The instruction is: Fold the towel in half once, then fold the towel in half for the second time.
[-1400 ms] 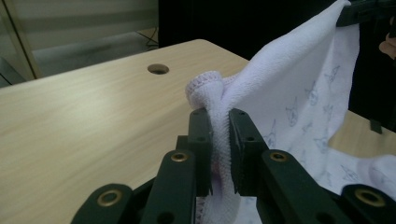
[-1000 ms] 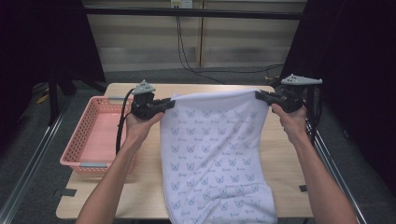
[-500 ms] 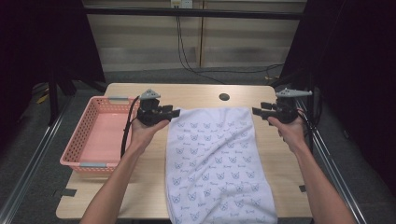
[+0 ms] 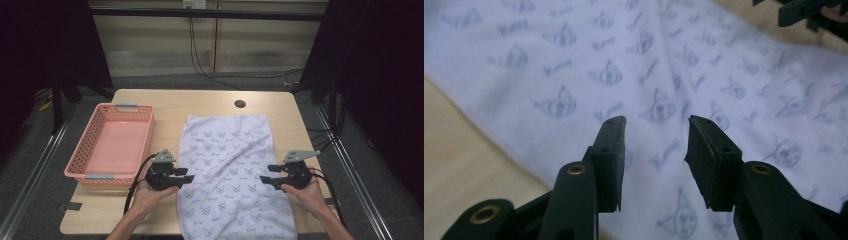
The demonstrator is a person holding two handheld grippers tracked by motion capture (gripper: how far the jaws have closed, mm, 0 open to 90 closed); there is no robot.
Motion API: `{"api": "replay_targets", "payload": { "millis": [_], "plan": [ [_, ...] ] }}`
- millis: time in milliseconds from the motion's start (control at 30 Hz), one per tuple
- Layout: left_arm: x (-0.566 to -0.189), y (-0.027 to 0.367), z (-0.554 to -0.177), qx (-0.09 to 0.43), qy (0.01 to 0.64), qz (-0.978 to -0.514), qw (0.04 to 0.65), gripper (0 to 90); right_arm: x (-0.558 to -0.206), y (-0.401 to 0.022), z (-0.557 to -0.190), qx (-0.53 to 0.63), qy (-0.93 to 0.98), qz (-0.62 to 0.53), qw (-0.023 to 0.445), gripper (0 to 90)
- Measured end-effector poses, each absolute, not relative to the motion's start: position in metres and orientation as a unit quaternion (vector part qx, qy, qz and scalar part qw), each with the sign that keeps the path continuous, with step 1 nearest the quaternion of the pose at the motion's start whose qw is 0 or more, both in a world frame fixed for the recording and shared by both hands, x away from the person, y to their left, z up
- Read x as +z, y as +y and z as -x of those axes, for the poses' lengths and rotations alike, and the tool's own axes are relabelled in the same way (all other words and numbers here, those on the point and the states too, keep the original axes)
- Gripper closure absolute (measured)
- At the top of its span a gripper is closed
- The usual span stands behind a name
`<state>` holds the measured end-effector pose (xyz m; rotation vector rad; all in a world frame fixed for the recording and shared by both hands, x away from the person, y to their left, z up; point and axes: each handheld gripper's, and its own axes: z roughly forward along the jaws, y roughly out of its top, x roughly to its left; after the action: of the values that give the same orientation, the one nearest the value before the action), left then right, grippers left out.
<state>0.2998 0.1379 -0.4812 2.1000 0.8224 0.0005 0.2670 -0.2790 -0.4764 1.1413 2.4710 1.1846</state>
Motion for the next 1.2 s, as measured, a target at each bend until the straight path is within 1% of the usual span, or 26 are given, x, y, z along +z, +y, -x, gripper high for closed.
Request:
{"api": "replay_targets", "payload": {
  "millis": [33,67,133,167,200,233,267,300,433,467,500,533,567,600,633,700,800,900,933,1000,1033,1067,1100,1133,1167,1200],
  "plan": [
    [-0.485,0.138,-0.301,0.000,0.330,-0.846,0.419,57.6,-0.482,-0.277,-0.267,0.389,0.834,-0.383,0.082,39.7],
    [-0.487,0.136,-0.303,0.013,0.324,-0.852,0.410,55.7,-0.491,-0.273,-0.268,0.371,0.842,-0.383,0.087,39.6],
    [-0.488,0.135,-0.304,0.014,0.326,-0.850,0.413,54.2,-0.495,-0.271,-0.268,0.359,0.847,-0.379,0.095,40.2],
    [-0.490,0.134,-0.304,0.017,0.327,-0.851,0.410,51.7,-0.499,-0.267,-0.269,0.352,0.852,-0.370,0.113,43.9],
    [-0.491,0.132,-0.305,0.020,0.324,-0.854,0.406,51.7,-0.499,-0.267,-0.269,0.352,0.852,-0.370,0.113,43.9],
    [-0.492,0.130,-0.305,0.022,0.320,-0.858,0.401,51.2,-0.500,-0.266,-0.267,0.347,0.855,-0.364,0.127,45.7],
    [-0.493,0.126,-0.305,0.033,0.314,-0.863,0.395,49.7,-0.498,-0.267,-0.263,0.339,0.857,-0.367,0.128,57.4],
    [-0.493,0.126,-0.305,0.033,0.314,-0.863,0.395,49.6,-0.498,-0.267,-0.263,0.339,0.857,-0.367,0.128,57.4],
    [-0.494,0.123,-0.309,0.043,0.305,-0.869,0.387,49.7,-0.497,-0.275,-0.253,0.338,0.854,-0.375,0.128,72.4],
    [-0.496,0.119,-0.307,0.032,0.304,-0.874,0.377,52.3,-0.496,-0.278,-0.246,0.336,0.853,-0.379,0.123,76.4],
    [-0.496,0.119,-0.307,0.032,0.304,-0.874,0.377,52.8,-0.496,-0.278,-0.246,0.336,0.853,-0.379,0.123,76.4],
    [-0.495,0.115,-0.301,0.041,0.293,-0.881,0.369,57.2,-0.495,-0.282,-0.238,0.336,0.854,-0.381,0.115,78.8],
    [-0.495,0.115,-0.301,0.041,0.293,-0.881,0.369,66.6,-0.495,-0.282,-0.238,0.336,0.854,-0.381,0.115,78.8],
    [-0.495,0.114,-0.297,0.046,0.283,-0.886,0.365,66.6,-0.494,-0.283,-0.233,0.337,0.854,-0.383,0.107,78.9],
    [-0.495,0.114,-0.294,0.053,0.282,-0.888,0.360,75.6,-0.494,-0.285,-0.229,0.339,0.854,-0.384,0.096,79.9],
    [-0.495,0.115,-0.289,0.042,0.276,-0.889,0.363,85.6,-0.493,-0.286,-0.223,0.341,0.855,-0.381,0.086,80.1],
    [-0.494,0.122,-0.281,0.021,0.279,-0.888,0.364,87.2,-0.492,-0.283,-0.212,0.336,0.858,-0.381,0.074,80.2],
    [-0.493,0.128,-0.268,0.014,0.269,-0.891,0.364,87.5,-0.491,-0.279,-0.203,0.335,0.863,-0.372,0.069,80.1],
    [-0.492,0.129,-0.262,0.025,0.265,-0.895,0.357,87.7,-0.491,-0.278,-0.201,0.335,0.862,-0.374,0.064,80.1],
    [-0.491,0.128,-0.251,0.022,0.257,-0.898,0.356,87.1,-0.490,-0.276,-0.198,0.336,0.865,-0.370,0.050,79.4],
    [-0.489,0.129,-0.248,0.019,0.256,-0.899,0.354,86.5,-0.489,-0.274,-0.196,0.333,0.867,-0.367,0.053,76.5],
    [-0.488,0.130,-0.246,0.016,0.262,-0.893,0.365,84.8,-0.489,-0.273,-0.195,0.332,0.869,-0.362,0.050,70.3],
    [-0.486,0.132,-0.247,0.006,0.263,-0.888,0.376,78.1,-0.486,-0.275,-0.198,0.350,0.861,-0.365,0.060,62.1],
    [-0.485,0.134,-0.250,0.002,0.267,-0.884,0.383,78.1,-0.486,-0.275,-0.198,0.350,0.861,-0.365,0.060,62.1],
    [-0.485,0.136,-0.254,0.001,0.272,-0.882,0.385,75.9,-0.484,-0.278,-0.202,0.364,0.854,-0.365,0.059,60.6],
    [-0.485,0.137,-0.258,0.005,0.281,-0.879,0.385,73.4,-0.482,-0.280,-0.207,0.369,0.848,-0.373,0.069,58.1]
  ]
}}
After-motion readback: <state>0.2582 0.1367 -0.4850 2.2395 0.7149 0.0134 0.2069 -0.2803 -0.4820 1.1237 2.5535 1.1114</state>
